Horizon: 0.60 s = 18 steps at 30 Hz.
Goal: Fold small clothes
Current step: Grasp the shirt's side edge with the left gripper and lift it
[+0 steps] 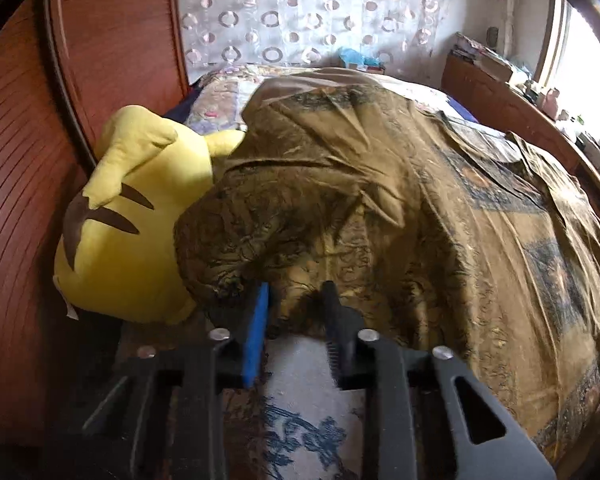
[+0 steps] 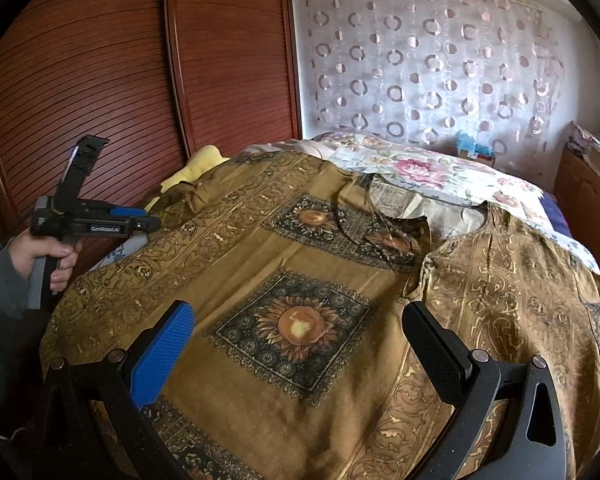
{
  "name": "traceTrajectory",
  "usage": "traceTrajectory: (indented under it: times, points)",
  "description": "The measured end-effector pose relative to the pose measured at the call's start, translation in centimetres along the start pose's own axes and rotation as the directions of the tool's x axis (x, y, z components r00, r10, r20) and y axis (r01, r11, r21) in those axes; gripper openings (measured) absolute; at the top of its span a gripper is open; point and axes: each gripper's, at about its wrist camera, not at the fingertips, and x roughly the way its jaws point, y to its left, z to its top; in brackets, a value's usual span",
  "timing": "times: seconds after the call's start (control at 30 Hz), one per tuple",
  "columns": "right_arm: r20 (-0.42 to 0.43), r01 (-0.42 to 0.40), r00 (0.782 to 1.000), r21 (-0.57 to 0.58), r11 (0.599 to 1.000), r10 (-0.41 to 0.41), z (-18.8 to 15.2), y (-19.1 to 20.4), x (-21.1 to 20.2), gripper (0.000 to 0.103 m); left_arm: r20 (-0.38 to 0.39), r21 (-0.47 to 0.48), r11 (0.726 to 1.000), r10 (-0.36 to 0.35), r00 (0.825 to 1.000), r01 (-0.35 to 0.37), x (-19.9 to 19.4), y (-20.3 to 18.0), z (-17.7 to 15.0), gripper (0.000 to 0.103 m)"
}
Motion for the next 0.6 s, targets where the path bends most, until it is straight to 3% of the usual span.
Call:
traceTrajectory:
  times: [0.27, 0.33, 0.4, 0.6]
  points:
    - [0.009, 0.010, 1.000, 0.003, 1.000, -0.011, -0.3, 0.1, 0.3, 0.103, -0.006, 0.007, 1.000, -0.012, 1.000, 0.012, 0.1, 0.3, 0.2, 0.023]
    - [0.008, 0.012, 1.000, 0.002, 1.000, -0.012, -0.2, 0.3, 0.8, 0.103, 0.002, 0.016, 1.000, 0.015, 1.000, -0.015, 0.1, 0.3, 0.2, 0.005]
    - [0.006, 0.015, 1.000, -0.002, 1.000, -0.015, 0.0, 0.6, 1.6, 0.103, 0.010, 0.013, 1.000, 0.003, 1.000, -0.003, -0.2, 0.5, 0.3, 0.003]
    - [0.005, 0.024, 1.000, 0.002, 1.000, -0.024, -0.3, 0.6, 1.6, 0.103, 0.108, 0.017, 0.999, -0.050, 0.993, 0.049, -3.4, -0.6, 1.4, 0.003]
